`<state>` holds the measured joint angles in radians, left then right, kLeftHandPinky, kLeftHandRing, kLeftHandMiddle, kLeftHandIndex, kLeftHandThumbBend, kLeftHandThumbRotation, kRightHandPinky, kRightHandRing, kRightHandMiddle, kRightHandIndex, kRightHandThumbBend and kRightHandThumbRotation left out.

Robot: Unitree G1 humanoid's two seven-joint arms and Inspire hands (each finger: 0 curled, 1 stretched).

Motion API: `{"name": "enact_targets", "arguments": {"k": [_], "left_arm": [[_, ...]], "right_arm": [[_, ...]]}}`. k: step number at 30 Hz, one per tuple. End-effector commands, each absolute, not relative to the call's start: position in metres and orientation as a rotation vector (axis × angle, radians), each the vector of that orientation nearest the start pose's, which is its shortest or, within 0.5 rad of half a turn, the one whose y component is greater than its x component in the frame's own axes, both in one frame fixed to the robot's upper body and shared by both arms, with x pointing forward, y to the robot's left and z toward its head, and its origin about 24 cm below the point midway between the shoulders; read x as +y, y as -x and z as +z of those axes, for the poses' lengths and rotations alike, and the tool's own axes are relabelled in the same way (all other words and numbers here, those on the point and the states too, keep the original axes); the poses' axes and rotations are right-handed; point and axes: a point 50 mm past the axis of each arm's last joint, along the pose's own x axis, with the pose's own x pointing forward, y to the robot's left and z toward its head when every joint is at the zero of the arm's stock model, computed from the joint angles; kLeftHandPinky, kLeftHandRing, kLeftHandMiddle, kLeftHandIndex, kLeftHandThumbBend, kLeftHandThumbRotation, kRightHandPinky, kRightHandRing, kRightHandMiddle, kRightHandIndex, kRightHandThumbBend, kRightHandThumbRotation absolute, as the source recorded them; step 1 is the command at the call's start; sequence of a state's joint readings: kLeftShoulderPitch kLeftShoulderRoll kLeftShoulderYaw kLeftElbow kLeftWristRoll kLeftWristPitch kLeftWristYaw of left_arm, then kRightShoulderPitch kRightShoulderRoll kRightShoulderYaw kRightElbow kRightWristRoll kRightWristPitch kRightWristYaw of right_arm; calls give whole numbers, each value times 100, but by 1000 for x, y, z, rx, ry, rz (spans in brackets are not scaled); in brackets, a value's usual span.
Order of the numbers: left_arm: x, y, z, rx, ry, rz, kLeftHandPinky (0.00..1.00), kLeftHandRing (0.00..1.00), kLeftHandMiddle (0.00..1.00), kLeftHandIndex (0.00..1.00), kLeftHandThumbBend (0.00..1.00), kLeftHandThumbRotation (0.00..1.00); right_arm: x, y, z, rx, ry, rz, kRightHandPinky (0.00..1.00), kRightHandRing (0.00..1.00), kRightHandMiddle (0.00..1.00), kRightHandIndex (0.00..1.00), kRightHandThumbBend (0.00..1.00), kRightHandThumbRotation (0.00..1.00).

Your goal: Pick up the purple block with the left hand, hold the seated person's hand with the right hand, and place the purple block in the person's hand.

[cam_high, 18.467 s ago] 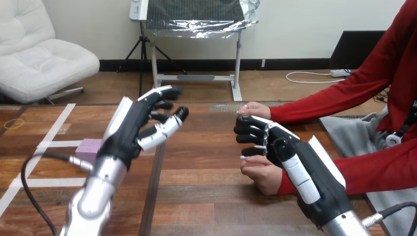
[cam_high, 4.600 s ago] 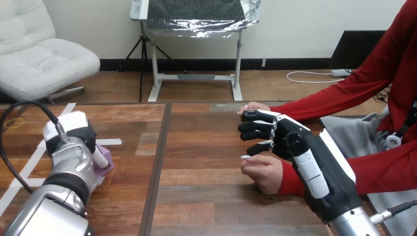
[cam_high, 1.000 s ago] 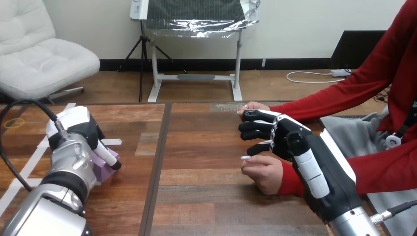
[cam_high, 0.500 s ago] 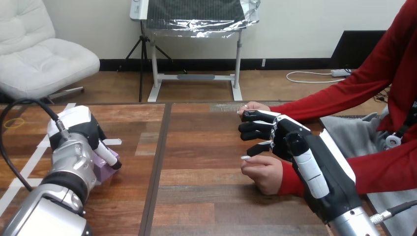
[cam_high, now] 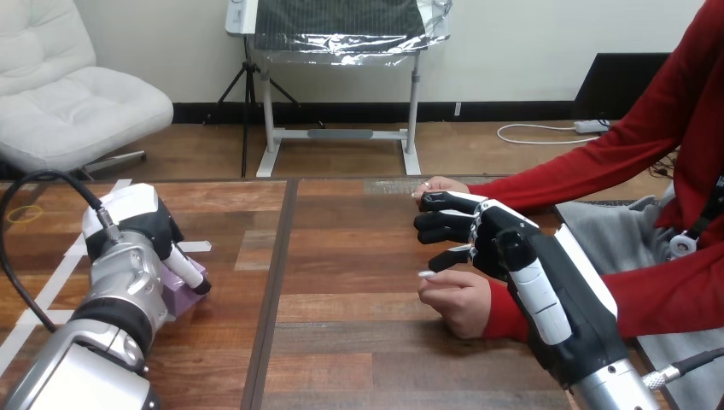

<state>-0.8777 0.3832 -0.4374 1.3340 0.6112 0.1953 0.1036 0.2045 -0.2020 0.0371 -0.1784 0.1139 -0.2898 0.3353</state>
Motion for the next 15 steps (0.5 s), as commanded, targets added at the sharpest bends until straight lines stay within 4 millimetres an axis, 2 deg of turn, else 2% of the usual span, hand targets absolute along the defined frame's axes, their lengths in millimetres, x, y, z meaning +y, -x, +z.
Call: {"name": "enact_targets", "arguments": {"k": [1,15], "left_arm": [[235,-378,58,511,-1420,15,27,36,44,66,66,0],[235,-378,57,574,-1420,-25,28,37,47,68,62,0]], "right_arm": [[-163,-216,86,-341,144,366,60,73,74,76,83,100],[-164,-216,86,-343,139,366,60,73,74,76,82,100]]}}
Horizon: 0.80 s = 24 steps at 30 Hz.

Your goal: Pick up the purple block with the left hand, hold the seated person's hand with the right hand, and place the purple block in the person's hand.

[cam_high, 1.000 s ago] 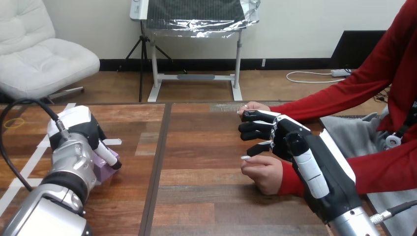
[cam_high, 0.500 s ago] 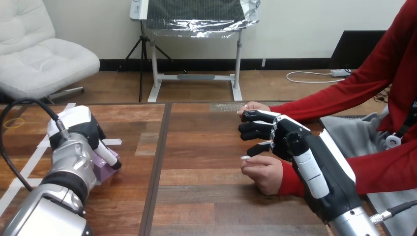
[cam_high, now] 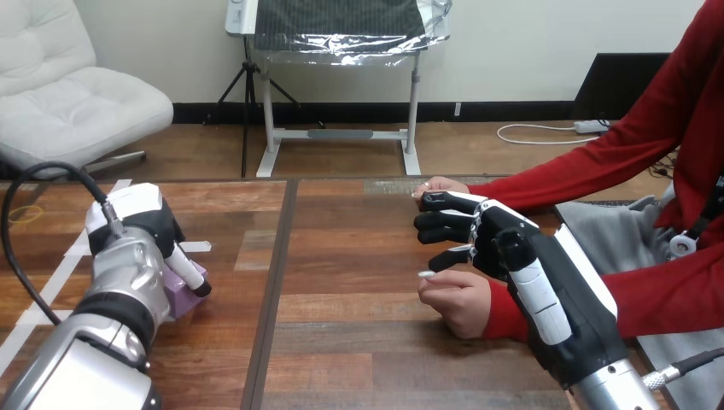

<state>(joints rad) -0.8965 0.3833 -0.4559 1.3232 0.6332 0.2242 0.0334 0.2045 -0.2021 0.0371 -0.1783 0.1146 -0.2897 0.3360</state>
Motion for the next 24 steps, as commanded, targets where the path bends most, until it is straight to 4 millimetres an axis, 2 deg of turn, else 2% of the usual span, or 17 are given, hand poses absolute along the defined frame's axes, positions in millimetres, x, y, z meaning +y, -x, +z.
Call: {"name": "enact_targets", "arguments": {"k": [1,9,24], "left_arm": [[235,-377,57,579,-1421,-26,28,37,47,68,62,0],[235,-377,57,612,-1428,-46,28,38,48,69,60,0],[236,-377,57,619,-1408,-44,35,49,57,66,60,0]], "right_arm": [[-164,-216,86,-342,140,365,60,73,74,76,82,100],[-164,-215,86,-341,142,363,61,73,74,76,81,100],[-164,-216,86,-341,137,362,60,73,74,76,82,100]]}}
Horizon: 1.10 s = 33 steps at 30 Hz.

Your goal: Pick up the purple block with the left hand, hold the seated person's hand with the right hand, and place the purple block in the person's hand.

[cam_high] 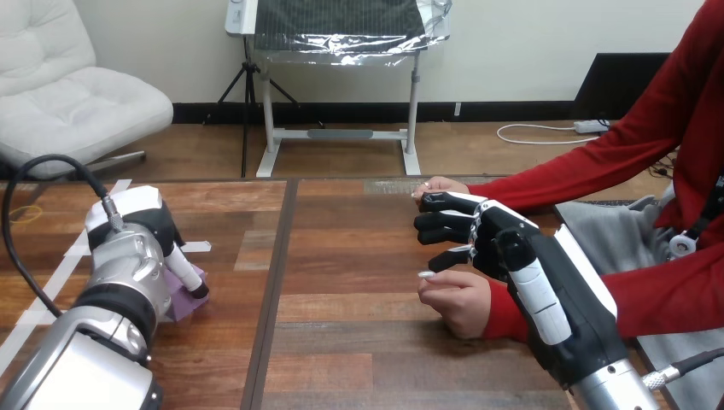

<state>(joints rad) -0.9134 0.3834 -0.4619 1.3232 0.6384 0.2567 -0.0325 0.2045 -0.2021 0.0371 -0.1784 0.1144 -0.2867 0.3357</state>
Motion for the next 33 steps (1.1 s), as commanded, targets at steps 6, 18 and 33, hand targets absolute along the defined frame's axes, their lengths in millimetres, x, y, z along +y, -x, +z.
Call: {"name": "enact_targets", "arguments": {"k": [6,18,33], "left_arm": [[235,-378,58,630,-1414,-39,31,43,53,68,60,0],[234,-378,59,654,-1445,-56,22,32,45,70,64,0],[233,-379,60,694,-1505,-89,29,50,56,57,76,0]], "right_arm": [[-164,-216,86,-337,138,360,60,73,74,76,82,100],[-164,-216,87,-343,142,359,60,73,73,76,82,100],[-164,-216,87,-341,138,361,60,73,74,75,82,100]]}}
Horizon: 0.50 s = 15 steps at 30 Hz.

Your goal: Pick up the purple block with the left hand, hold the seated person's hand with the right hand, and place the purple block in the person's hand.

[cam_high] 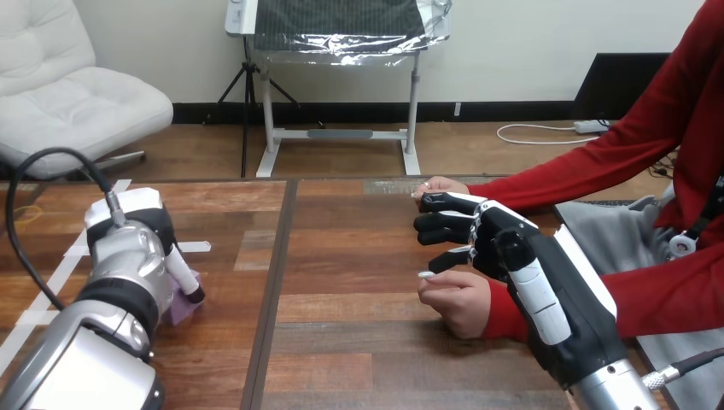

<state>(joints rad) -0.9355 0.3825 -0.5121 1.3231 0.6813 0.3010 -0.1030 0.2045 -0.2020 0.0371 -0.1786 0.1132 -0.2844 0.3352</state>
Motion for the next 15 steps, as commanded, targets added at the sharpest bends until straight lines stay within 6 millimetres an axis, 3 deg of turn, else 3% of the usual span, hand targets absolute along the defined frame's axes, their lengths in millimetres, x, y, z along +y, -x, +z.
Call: {"name": "enact_targets", "arguments": {"k": [1,7,15], "left_arm": [[233,-379,60,699,-1508,-91,31,53,58,57,77,0],[233,-379,61,707,-1525,-99,43,68,68,54,80,0],[232,-379,62,743,-1582,-126,48,76,74,51,79,2]], "right_arm": [[-164,-216,87,-341,139,361,60,73,74,75,82,100],[-164,-216,87,-341,142,361,60,73,74,75,82,100],[-164,-216,87,-340,143,359,60,73,74,75,83,100]]}}
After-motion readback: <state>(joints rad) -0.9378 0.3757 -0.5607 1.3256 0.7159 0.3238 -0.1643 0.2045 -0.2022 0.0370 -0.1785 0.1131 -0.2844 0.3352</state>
